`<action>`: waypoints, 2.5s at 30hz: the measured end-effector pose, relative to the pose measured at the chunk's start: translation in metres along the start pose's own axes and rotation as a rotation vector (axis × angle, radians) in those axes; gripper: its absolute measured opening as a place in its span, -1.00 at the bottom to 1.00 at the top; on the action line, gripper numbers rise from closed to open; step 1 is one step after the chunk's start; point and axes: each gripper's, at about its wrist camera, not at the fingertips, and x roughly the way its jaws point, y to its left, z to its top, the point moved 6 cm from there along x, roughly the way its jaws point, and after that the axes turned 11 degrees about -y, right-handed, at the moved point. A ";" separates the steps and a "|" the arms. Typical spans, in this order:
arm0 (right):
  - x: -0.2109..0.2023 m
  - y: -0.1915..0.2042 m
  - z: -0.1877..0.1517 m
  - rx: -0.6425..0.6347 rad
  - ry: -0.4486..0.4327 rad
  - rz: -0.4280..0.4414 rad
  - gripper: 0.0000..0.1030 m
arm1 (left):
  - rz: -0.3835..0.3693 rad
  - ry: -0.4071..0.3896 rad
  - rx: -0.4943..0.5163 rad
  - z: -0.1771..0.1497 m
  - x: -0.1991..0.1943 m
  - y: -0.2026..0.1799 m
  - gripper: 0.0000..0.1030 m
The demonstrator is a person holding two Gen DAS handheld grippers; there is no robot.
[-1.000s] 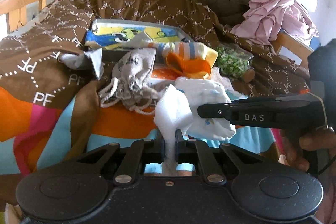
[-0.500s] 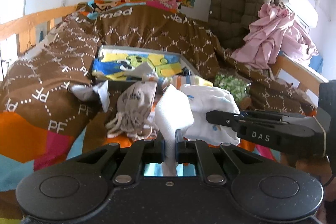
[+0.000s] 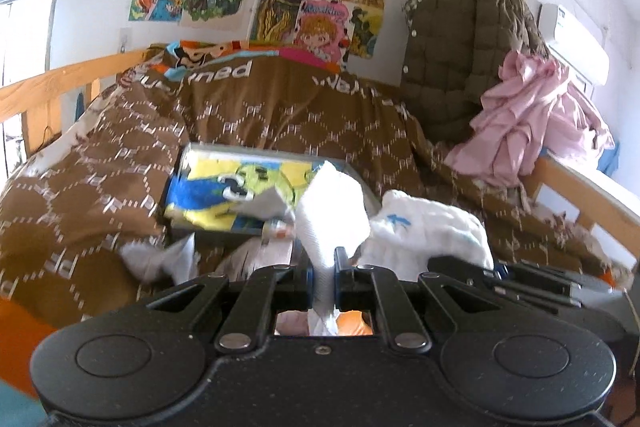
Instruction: Organize soft objects
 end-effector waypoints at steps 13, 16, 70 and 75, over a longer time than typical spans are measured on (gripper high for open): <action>0.090 -0.061 0.030 0.037 -0.103 -0.045 -0.71 | 0.051 -0.019 -0.018 0.030 0.098 0.017 -0.82; 0.117 -0.072 0.033 0.044 -0.117 -0.036 -0.71 | 0.056 -0.013 0.000 0.031 0.124 0.020 -0.82; 0.232 -0.158 -0.047 0.254 0.268 -0.174 -0.02 | 0.197 0.267 -0.140 -0.033 0.294 0.060 -0.35; 0.221 -0.161 -0.036 0.263 0.240 -0.183 0.22 | 0.212 0.230 -0.133 -0.024 0.284 0.056 0.08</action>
